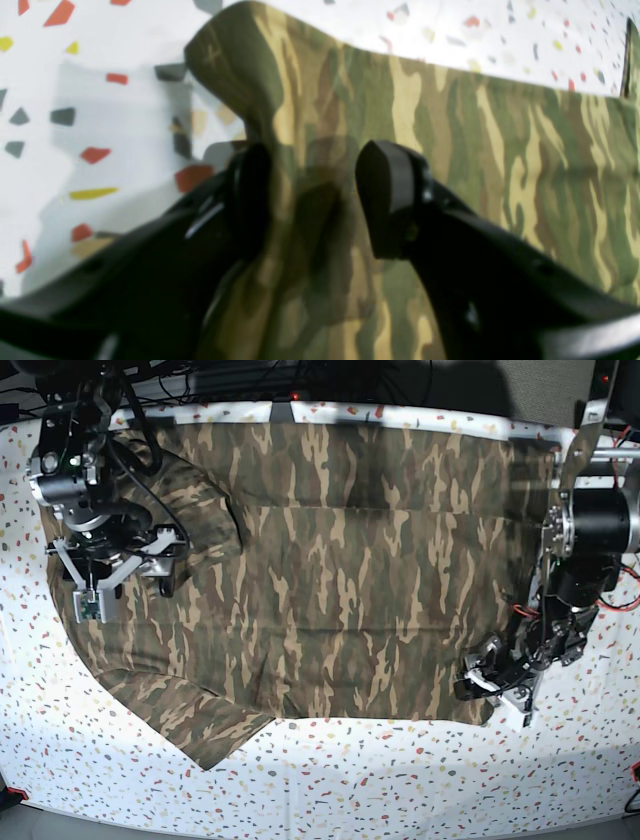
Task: Fold the T-shirt properly
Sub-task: 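Grasp the shirt's side edges with both grippers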
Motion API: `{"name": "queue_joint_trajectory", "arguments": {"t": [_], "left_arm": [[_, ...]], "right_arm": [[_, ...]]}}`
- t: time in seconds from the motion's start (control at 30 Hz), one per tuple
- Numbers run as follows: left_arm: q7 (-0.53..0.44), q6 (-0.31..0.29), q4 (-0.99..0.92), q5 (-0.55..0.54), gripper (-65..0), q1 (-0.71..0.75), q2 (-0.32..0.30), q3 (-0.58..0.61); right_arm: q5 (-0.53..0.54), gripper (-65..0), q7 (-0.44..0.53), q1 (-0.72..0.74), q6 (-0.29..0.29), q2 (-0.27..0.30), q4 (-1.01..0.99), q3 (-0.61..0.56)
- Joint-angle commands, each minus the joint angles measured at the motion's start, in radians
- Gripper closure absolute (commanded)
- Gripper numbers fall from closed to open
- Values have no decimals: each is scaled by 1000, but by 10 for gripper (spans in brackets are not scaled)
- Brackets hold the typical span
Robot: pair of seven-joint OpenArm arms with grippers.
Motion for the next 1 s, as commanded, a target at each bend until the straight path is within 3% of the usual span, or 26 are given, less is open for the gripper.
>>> {"name": "queue_joint_trajectory", "arguments": {"t": [0.0, 0.17, 0.27, 0.37, 0.57, 0.77, 0.97], "left_arm": [[-7, -3, 10, -2, -258, -31, -12, 0], [-50, -3, 10, -2, -123, -29, -12, 0], [-103, -3, 10, -2, 0, -29, -11, 0], [-108, -3, 10, -1, 0, -29, -12, 0], [-107, -4, 10, -1, 0, -29, -12, 0], [-107, -4, 10, -1, 0, -29, -11, 0], [-108, -4, 10, -1, 0, -29, -12, 0]], "right_arm": [[5, -415, 34, 10, 14, 9, 20, 5], [5, -415, 55, 10, 21, 9, 20, 5], [-3, -415, 120, 10, 21, 9, 19, 5], [-18, -415, 208, 23, 21, 9, 14, 5], [-90, -415, 233, 173, 20, 9, -125, 5], [-113, -415, 243, 398, 23, 20, -518, 5], [-180, -415, 234, 647, 84, 82, -919, 5]]}}
